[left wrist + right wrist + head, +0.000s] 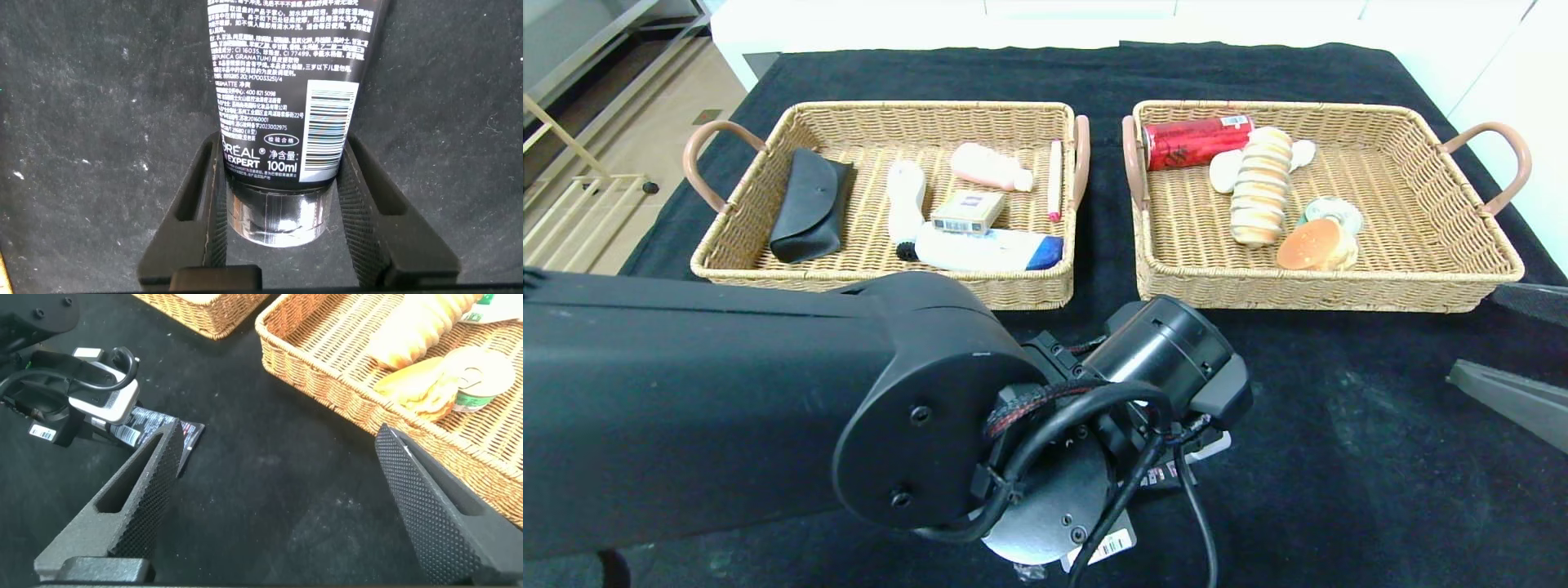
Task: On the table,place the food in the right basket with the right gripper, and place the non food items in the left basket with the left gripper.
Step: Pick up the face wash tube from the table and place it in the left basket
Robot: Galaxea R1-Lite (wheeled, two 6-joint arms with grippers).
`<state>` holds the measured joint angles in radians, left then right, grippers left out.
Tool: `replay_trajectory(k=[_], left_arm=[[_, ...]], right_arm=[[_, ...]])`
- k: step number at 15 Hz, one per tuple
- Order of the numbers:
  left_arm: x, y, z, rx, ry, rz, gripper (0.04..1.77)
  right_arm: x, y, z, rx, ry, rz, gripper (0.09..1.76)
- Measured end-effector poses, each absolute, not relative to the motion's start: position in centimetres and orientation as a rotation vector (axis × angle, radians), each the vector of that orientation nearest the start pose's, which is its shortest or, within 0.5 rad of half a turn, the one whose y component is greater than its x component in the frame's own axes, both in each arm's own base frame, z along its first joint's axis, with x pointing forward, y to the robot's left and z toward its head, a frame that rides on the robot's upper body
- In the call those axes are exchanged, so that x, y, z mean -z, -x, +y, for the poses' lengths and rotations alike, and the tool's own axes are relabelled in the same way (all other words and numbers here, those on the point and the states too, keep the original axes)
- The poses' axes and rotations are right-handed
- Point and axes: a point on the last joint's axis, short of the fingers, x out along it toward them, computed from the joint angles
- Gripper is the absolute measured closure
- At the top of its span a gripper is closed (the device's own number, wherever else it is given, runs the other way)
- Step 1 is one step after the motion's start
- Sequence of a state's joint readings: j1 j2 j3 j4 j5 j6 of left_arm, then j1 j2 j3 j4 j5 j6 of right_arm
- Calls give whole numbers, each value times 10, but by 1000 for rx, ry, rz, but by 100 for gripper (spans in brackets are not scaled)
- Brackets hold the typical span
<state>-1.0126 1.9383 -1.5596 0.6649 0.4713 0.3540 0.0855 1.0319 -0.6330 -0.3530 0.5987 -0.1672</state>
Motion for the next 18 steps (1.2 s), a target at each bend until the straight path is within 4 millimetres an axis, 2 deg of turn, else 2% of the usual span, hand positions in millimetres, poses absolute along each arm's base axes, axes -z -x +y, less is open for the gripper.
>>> replay_trajectory(k=[5,7,12,18], left_arm=[[-206,-191,-287,638,-1023,685,97],[-214,-189,-283,640,-947,684,97],[-236,-188,-259,616,-811,683,97],[-272,-191,-230,547,-638,619,97]], right_arm=[[-257,-133,24,-687,148,-20,14],[-258,-131,24,-683,151,-29,14],[-260,-127,23,-683,154,-44,14],[-258,-128,24,-684,152,-35,14]])
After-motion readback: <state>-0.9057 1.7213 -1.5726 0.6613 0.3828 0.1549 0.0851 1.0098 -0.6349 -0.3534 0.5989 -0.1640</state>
